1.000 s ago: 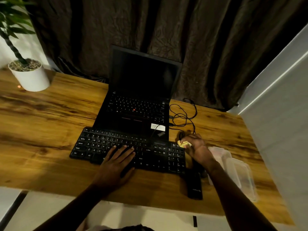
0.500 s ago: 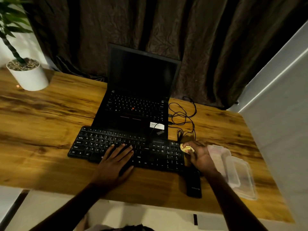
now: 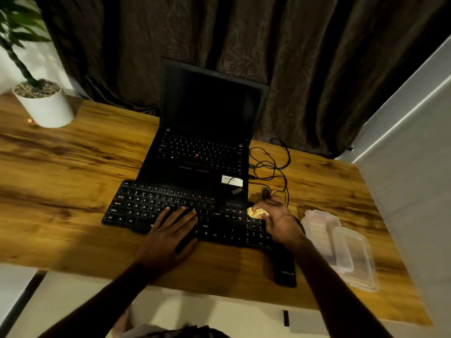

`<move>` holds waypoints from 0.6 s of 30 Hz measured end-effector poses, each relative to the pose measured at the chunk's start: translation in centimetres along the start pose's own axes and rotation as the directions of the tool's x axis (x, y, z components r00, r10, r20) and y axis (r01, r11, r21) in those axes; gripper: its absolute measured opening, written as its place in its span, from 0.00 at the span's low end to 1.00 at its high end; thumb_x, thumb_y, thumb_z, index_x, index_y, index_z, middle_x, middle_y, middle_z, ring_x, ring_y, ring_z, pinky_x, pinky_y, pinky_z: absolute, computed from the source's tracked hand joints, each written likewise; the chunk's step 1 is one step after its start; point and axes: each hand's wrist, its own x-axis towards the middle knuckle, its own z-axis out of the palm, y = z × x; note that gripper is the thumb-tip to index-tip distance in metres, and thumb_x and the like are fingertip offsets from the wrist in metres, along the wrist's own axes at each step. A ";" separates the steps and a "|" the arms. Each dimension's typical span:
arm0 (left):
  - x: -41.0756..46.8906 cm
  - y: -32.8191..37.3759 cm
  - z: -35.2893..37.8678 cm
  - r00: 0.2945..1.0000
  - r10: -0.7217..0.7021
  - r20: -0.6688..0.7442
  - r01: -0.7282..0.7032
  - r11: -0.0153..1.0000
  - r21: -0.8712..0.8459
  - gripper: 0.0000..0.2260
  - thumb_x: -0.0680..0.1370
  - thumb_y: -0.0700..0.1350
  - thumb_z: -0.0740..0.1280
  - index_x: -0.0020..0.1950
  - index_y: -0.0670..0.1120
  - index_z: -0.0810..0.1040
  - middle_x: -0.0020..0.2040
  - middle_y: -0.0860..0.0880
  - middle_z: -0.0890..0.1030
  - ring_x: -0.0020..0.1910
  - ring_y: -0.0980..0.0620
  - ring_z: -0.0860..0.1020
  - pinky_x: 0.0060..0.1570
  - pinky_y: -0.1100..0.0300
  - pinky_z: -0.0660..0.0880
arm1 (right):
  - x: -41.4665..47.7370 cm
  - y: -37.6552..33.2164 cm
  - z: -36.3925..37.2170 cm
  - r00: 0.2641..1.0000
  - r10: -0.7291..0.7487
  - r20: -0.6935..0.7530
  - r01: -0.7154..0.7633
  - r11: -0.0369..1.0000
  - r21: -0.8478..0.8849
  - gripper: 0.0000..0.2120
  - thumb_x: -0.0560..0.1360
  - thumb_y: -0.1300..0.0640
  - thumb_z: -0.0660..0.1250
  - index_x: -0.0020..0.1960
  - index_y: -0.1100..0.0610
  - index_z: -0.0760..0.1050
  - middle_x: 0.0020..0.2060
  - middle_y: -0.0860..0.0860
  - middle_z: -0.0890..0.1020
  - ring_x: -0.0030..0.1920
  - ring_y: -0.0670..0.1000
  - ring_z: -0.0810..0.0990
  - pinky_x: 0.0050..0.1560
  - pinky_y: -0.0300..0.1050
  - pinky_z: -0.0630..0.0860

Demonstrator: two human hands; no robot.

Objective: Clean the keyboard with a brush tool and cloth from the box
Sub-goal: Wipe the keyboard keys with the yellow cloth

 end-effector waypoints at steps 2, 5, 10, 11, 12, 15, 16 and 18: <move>0.0 0.0 0.1 1.000 -0.004 0.000 0.004 1.000 -0.004 0.26 0.82 0.62 0.54 0.74 0.49 0.71 0.76 0.51 0.69 0.78 0.50 0.63 0.76 0.42 0.57 | -0.8 0.7 -0.4 0.999 0.040 -0.022 -0.040 0.999 -0.010 0.14 0.76 0.64 0.66 0.56 0.49 0.79 0.58 0.49 0.78 0.60 0.49 0.72 0.61 0.49 0.72; 0.0 -0.1 0.1 1.000 -0.011 0.004 0.011 1.000 -0.006 0.26 0.82 0.62 0.54 0.74 0.49 0.71 0.76 0.51 0.69 0.77 0.50 0.63 0.76 0.42 0.57 | -0.4 -0.4 0.4 0.999 0.034 -0.026 -0.034 0.999 -0.021 0.15 0.75 0.65 0.67 0.57 0.50 0.79 0.57 0.48 0.77 0.61 0.50 0.71 0.60 0.49 0.73; 0.0 0.0 0.1 1.000 -0.016 0.006 0.016 1.000 0.001 0.26 0.82 0.62 0.54 0.74 0.49 0.71 0.76 0.52 0.69 0.78 0.51 0.63 0.76 0.43 0.57 | 1.6 -3.4 2.1 0.999 -0.040 -0.014 0.040 0.999 -0.016 0.16 0.75 0.66 0.67 0.57 0.49 0.79 0.54 0.45 0.76 0.57 0.40 0.65 0.51 0.26 0.61; -0.1 0.0 0.0 1.000 -0.018 0.000 0.018 1.000 0.001 0.26 0.82 0.62 0.53 0.74 0.49 0.72 0.76 0.52 0.69 0.77 0.51 0.63 0.75 0.43 0.57 | 1.7 -3.3 2.0 0.999 -0.042 -0.005 0.042 0.999 -0.016 0.16 0.75 0.66 0.66 0.58 0.49 0.78 0.54 0.45 0.76 0.56 0.40 0.64 0.52 0.25 0.60; -0.1 0.0 0.0 1.000 -0.018 -0.005 0.018 1.000 -0.003 0.26 0.82 0.62 0.53 0.74 0.49 0.72 0.76 0.52 0.69 0.77 0.51 0.63 0.75 0.43 0.57 | 1.6 -2.9 1.9 0.999 -0.044 0.005 0.044 0.999 -0.019 0.16 0.75 0.66 0.66 0.58 0.49 0.78 0.55 0.46 0.77 0.57 0.40 0.64 0.53 0.25 0.61; 0.0 0.0 0.0 1.000 -0.012 -0.013 0.012 1.000 -0.006 0.26 0.82 0.62 0.54 0.73 0.49 0.72 0.76 0.52 0.69 0.77 0.51 0.63 0.75 0.43 0.57 | 0.4 -1.0 0.8 1.000 0.004 0.013 -0.003 0.999 -0.036 0.15 0.77 0.65 0.66 0.59 0.49 0.78 0.58 0.48 0.78 0.60 0.44 0.65 0.57 0.39 0.66; 0.1 0.0 0.0 1.000 -0.013 -0.009 0.013 1.000 -0.002 0.26 0.82 0.62 0.54 0.74 0.50 0.72 0.76 0.52 0.69 0.77 0.51 0.63 0.75 0.43 0.57 | 0.0 -0.5 0.6 1.000 0.028 0.011 -0.028 0.999 -0.034 0.15 0.77 0.64 0.66 0.58 0.49 0.78 0.58 0.49 0.77 0.61 0.45 0.67 0.58 0.41 0.67; 0.1 -0.1 0.1 1.000 -0.020 -0.002 0.020 1.000 0.002 0.26 0.82 0.62 0.55 0.74 0.50 0.72 0.76 0.52 0.69 0.78 0.51 0.62 0.75 0.43 0.57 | -0.4 -0.5 0.6 0.999 0.040 -0.005 -0.040 0.999 -0.032 0.15 0.76 0.64 0.66 0.58 0.48 0.78 0.58 0.49 0.77 0.61 0.48 0.70 0.59 0.43 0.69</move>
